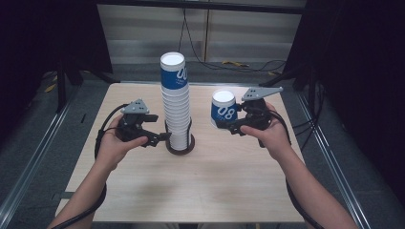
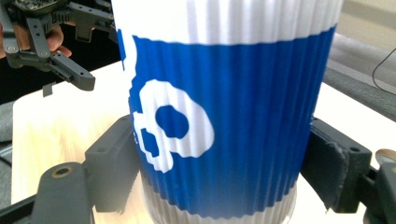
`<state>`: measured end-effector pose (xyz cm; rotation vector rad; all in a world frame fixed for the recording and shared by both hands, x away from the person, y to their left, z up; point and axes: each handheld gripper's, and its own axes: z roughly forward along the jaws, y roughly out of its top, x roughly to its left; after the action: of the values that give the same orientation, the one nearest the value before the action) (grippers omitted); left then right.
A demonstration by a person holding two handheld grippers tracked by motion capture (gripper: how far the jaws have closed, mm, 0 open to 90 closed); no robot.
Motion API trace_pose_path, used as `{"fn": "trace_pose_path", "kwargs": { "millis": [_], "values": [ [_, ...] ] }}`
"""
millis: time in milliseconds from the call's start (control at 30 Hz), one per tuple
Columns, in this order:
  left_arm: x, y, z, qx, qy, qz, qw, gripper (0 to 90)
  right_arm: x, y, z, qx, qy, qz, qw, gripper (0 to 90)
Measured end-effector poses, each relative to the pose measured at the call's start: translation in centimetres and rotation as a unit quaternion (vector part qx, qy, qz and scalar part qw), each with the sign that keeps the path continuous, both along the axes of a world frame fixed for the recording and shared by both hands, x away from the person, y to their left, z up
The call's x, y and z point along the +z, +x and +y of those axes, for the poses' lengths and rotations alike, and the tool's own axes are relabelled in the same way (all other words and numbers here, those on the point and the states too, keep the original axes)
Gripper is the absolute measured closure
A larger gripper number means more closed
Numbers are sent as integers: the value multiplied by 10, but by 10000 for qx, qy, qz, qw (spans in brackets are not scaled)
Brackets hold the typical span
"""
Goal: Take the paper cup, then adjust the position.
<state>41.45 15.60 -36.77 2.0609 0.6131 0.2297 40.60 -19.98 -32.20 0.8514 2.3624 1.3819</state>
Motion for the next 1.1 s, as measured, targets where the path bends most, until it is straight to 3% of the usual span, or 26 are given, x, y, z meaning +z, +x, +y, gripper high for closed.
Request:
{"fn": "trace_pose_path", "kwargs": {
  "millis": [100, 200, 367, 700, 1100],
  "values": [
    [-3, -2, -1, -34, 44, 46, 10000, 154, -4, -2, 1, 106, -67, 49, 9999, 201],
    [-7, -6, -3, -98, 62, 54, 9999, 153, -11, -5, 4, 289, -345, 127, 9989, 201],
    [-11, -9, -6, -163, 114, 98, 9998, 154, -15, -7, 4, 417, -524, 191, 9976, 201],
    [-21, -16, -21, -435, 217, 151, 9987, 155, -23, -11, 2, 559, -780, 284, 9950, 201],
    [-30, -19, -40, -719, 175, 186, 9971, 156, -38, -20, -3, 669, -1185, 440, 9897, 201]
  ]
}}
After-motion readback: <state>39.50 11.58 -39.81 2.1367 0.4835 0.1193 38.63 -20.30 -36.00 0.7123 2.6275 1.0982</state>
